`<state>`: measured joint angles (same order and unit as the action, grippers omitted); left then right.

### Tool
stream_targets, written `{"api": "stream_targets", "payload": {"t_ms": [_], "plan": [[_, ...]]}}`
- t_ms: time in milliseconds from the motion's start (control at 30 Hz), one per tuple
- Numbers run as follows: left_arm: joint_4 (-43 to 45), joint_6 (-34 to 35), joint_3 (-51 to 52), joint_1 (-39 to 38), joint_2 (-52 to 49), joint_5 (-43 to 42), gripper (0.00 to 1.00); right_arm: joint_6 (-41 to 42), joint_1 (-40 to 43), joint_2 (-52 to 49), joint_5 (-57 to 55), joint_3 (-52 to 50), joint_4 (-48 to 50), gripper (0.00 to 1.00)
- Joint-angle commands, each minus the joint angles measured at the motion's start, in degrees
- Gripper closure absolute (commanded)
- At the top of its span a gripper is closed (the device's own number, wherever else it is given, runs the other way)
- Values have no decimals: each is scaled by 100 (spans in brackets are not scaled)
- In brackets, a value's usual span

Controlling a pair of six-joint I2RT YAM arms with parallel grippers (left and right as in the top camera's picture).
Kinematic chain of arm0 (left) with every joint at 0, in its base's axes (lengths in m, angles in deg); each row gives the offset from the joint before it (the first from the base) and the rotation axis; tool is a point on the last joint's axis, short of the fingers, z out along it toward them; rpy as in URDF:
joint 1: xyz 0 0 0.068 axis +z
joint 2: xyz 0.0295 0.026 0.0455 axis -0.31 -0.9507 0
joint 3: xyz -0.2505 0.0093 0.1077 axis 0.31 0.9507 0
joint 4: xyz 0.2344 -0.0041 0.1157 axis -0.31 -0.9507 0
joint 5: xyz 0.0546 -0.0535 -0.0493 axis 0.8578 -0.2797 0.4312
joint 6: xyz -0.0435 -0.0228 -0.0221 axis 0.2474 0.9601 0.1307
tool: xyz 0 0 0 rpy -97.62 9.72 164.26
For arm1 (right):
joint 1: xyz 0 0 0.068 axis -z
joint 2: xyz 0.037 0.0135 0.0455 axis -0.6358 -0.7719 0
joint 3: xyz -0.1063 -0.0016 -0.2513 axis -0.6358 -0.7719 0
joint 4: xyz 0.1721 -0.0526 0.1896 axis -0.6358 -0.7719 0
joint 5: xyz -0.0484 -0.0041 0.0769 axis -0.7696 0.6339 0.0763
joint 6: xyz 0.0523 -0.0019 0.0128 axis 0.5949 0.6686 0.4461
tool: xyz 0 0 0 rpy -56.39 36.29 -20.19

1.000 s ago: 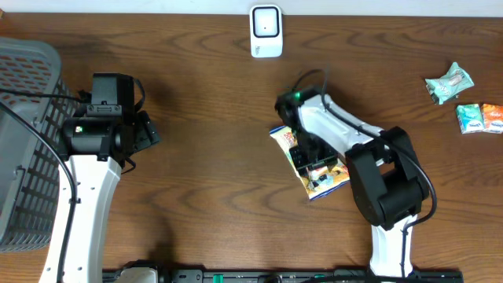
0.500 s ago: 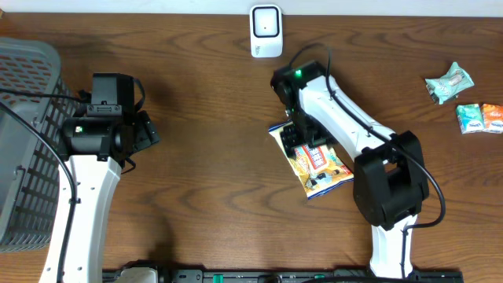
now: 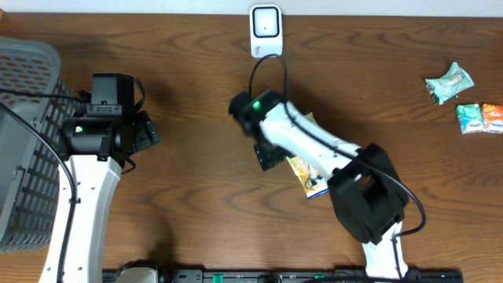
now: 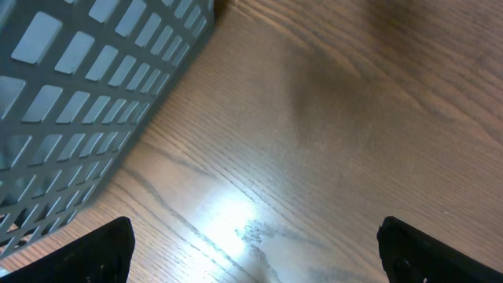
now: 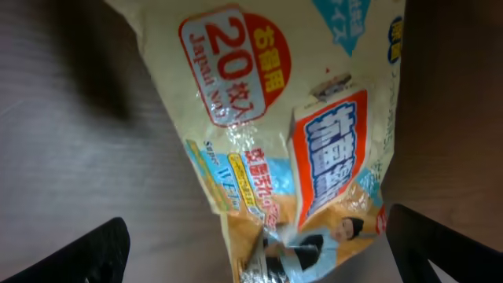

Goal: Scan the item barcode

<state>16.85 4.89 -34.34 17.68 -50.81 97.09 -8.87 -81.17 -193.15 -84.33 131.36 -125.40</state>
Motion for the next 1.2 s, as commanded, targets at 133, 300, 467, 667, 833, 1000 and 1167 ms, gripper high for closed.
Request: {"api": "stream_targets", "payload": {"t_ms": [133, 300, 467, 667, 833, 1000, 1167], "plan": [[-22, -48, -15, 22, -4, 116, 2, 575, -181, -7, -927, -951, 1237, 1], [-22, -48, -15, 22, -4, 118, 2, 575, -90, -7, -1386, -1456, 1668, 1], [-22, -48, -15, 22, -4, 118, 2, 490, 61, -7, -1333, -1766, 1993, 5], [-22, -48, -15, 22, -4, 116, 3, -190, 212, -7, -691, -1939, 2446, 41], [-22, -48, -15, 22, -4, 118, 2, -304, 422, -4, 212, -1893, 2494, 99], [-22, -48, -15, 22, -4, 118, 2, -651, 791, 131, 1287, -1497, 2162, 99], [-22, -48, -15, 22, -4, 116, 2, -1488, 1222, 404, 3104, -664, 1700, 99]]}}
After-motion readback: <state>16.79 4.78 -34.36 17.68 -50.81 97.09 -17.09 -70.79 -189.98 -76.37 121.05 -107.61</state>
